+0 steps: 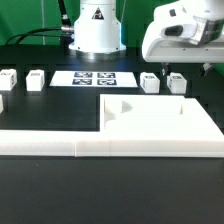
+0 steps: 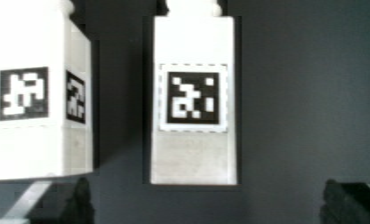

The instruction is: Assemble square table

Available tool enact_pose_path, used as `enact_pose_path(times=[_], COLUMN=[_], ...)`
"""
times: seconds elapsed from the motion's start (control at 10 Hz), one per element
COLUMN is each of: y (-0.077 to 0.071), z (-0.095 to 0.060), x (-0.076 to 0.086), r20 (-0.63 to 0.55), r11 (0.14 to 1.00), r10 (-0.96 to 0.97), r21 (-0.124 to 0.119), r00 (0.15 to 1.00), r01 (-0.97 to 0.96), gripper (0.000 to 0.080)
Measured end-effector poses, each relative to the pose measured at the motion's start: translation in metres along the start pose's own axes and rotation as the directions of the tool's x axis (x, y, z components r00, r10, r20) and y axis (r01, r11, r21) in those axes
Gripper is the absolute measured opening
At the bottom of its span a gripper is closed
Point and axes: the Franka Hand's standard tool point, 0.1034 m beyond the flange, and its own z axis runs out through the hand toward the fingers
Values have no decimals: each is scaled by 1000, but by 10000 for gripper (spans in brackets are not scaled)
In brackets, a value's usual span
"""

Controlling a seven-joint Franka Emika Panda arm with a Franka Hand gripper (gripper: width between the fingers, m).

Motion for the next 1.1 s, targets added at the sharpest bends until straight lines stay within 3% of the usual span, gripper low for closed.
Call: enact_pose_path(times=[0.3, 0.5, 0.8, 1.1], y=[2, -5, -4, -6], z=[5, 20, 27, 29], x=[-2, -10, -16, -11], r20=[157, 318, 494, 486], r11=[1000, 1000, 999, 1000], r10=[4, 15, 11, 10], r21=[-16, -12, -34, -29], r00=[988, 948, 870, 874], r01=[-1, -11, 6, 5], gripper=[649, 649, 649, 649])
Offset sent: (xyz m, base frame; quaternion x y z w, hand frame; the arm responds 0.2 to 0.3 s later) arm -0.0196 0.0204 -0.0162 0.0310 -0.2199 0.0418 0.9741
